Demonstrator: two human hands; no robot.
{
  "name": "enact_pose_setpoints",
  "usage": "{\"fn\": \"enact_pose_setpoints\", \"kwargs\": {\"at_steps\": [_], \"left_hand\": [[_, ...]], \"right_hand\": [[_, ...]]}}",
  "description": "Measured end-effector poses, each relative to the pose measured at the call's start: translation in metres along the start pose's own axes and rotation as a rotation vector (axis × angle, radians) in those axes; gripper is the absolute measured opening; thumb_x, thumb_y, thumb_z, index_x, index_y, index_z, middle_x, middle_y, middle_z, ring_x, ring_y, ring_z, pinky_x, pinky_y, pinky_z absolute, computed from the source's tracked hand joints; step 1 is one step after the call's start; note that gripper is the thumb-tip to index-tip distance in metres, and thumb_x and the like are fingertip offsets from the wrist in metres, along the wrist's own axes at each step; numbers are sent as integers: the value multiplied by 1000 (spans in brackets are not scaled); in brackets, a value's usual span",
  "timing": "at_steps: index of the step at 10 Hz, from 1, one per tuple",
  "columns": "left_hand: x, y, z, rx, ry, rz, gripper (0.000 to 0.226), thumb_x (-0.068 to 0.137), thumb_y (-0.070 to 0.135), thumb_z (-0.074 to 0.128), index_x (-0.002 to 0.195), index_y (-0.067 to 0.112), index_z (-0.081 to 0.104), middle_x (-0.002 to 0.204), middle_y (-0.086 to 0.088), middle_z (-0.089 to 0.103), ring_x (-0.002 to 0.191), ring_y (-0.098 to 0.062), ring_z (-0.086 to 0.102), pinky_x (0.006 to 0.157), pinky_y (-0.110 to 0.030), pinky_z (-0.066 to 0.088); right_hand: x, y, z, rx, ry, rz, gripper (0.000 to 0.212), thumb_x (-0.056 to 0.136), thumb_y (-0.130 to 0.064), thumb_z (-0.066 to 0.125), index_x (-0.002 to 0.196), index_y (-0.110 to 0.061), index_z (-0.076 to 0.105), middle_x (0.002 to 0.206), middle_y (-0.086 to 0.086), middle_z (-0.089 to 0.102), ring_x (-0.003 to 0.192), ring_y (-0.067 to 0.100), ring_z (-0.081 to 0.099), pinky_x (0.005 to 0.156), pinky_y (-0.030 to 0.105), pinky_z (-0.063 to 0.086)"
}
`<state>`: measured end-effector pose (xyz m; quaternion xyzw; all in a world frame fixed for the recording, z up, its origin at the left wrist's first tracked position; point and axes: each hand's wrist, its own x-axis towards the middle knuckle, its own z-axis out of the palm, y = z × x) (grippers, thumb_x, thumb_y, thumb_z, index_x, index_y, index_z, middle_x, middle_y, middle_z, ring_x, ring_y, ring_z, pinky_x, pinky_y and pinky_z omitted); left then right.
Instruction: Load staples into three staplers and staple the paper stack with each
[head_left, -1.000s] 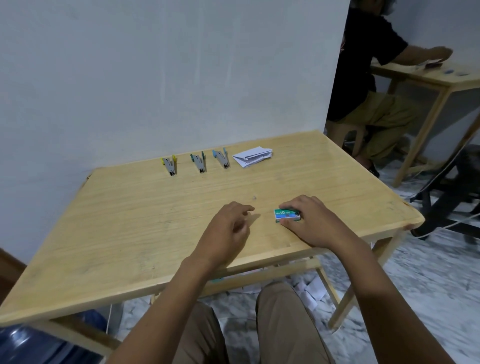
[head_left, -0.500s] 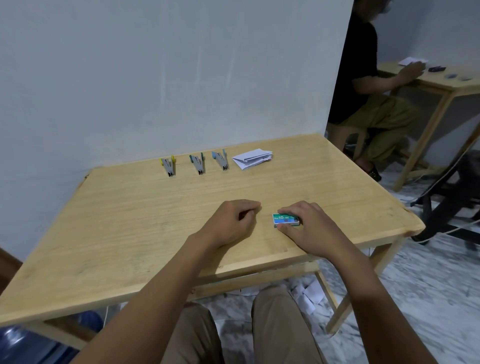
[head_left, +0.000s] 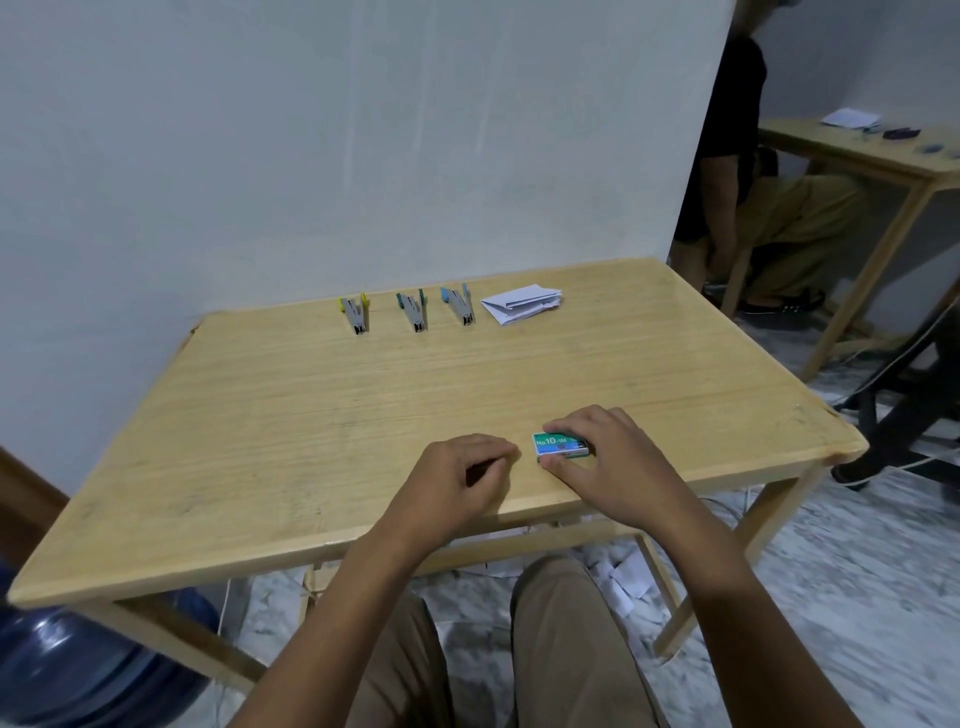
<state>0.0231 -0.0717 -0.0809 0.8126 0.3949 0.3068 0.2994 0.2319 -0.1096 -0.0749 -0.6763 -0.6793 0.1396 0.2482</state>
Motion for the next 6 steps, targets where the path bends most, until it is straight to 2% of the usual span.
{"fn": "enact_pose_setpoints", "kwargs": {"at_steps": [2,4,5,6], "left_hand": [[-4,2,1,-68,30,-19,26,93,8,58,113,15,74,109,10,72,104,9,60,85,-5,43],[3,5,-7,-285,139,-210,23,95,15,59,112,21,74,108,12,73,100,6,65,85,-10,49],[17,6,-23,-267,162,-258,22,96,19,59,114,22,72,109,11,73,100,4,65,82,-8,49],[43,17,-53,-252,156,-274,23,95,23,60,117,20,70,113,5,71,98,0,65,76,-8,48]], "right_hand": [[-3,-11,6,-13,-3,-35,42,91,-51,59,131,-37,57,122,-16,55,114,7,42,99,34,39],[2,-15,-2,55,-31,-4,44,92,-52,57,133,-36,54,125,-13,54,113,1,48,94,35,48],[18,-22,-9,100,-7,48,42,94,-54,51,132,-36,55,129,-11,52,108,1,52,90,35,48],[49,-48,-20,143,78,55,45,95,-57,46,133,-34,55,137,-10,50,120,10,52,97,38,46]]}}
